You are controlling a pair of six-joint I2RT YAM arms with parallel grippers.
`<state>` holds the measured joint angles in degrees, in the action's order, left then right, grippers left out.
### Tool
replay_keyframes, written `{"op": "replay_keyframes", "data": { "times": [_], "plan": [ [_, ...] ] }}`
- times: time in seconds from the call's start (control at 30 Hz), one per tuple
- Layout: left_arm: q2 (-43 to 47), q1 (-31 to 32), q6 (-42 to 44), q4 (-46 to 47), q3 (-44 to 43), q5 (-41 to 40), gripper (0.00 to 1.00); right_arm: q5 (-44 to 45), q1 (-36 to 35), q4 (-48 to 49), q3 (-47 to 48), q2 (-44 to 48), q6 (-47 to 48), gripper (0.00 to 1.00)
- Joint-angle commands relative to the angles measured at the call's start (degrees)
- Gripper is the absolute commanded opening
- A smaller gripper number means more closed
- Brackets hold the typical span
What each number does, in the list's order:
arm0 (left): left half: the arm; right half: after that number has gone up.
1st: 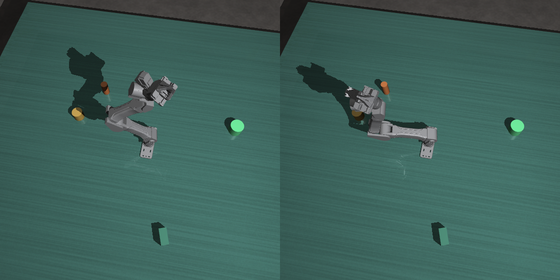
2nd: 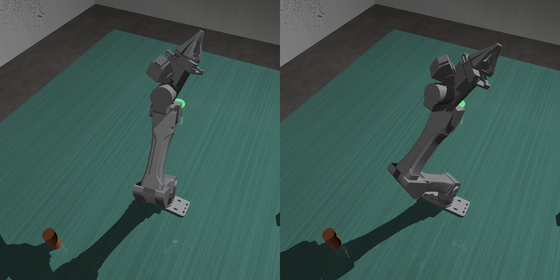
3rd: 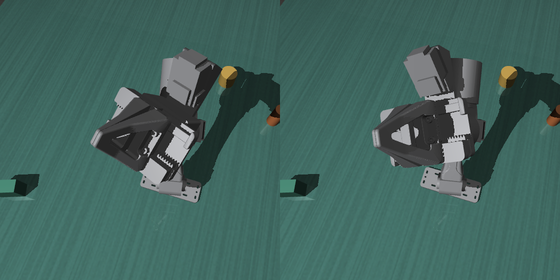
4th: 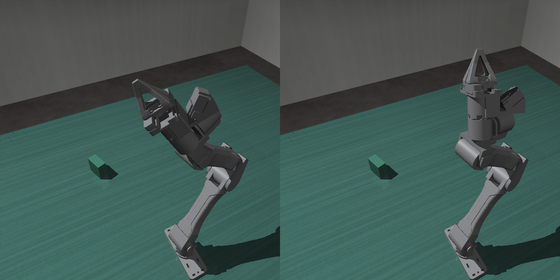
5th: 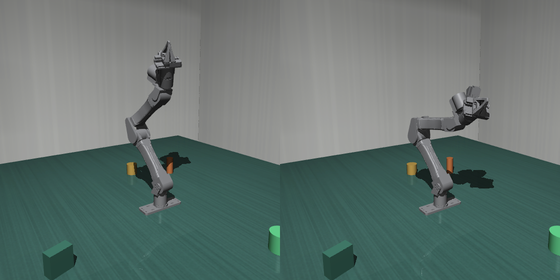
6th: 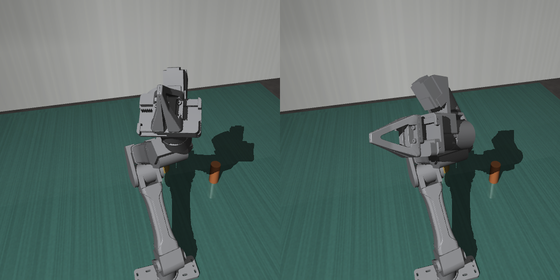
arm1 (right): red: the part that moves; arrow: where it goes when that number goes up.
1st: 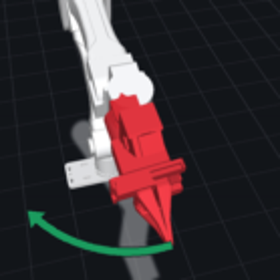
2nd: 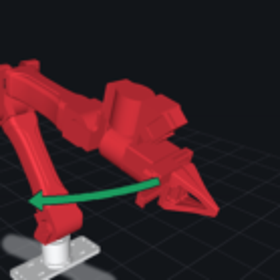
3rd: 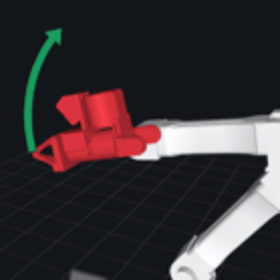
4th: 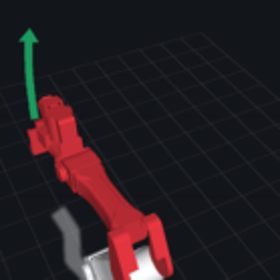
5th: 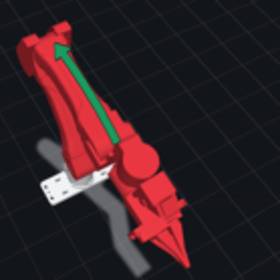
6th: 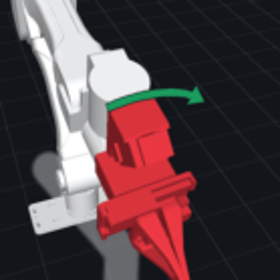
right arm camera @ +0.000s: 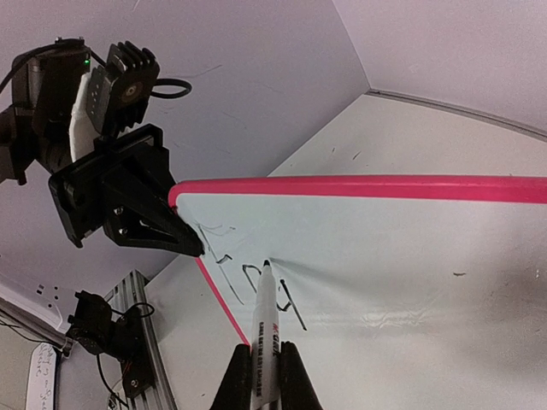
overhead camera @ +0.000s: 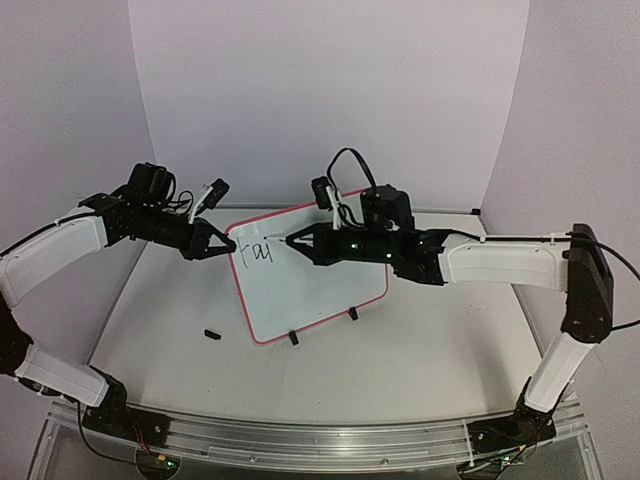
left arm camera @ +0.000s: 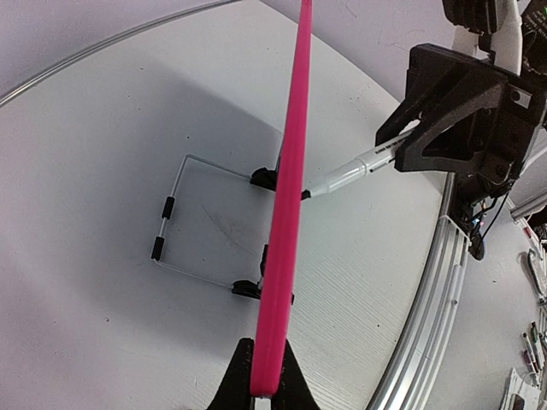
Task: Write a sentence on the whiteboard
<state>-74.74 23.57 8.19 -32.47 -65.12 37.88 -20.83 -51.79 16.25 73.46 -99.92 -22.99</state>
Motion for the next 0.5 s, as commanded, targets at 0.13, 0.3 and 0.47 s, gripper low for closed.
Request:
{"op": "replay_keyframes", "data": {
  "times": [0.13, 0.3, 0.47],
  "plan": [
    [0.38, -0.02, 2.03, 0.76, 0.69, -1.37, 0.00, 2.19, 0.11, 1.68, 2.59, -1.44, 0.33, 0.00],
    [0.44, -0.01, 2.03, 0.77, 0.74, -1.49, 0.00, 2.54, 0.15, 1.72, 2.10, -1.13, 0.76, 0.00],
    [0.40, -0.02, 2.02, 0.81, 0.78, -1.49, 0.00, -0.77, 0.14, 4.20, -0.34, 2.28, 1.10, 0.00]
  ]
}}
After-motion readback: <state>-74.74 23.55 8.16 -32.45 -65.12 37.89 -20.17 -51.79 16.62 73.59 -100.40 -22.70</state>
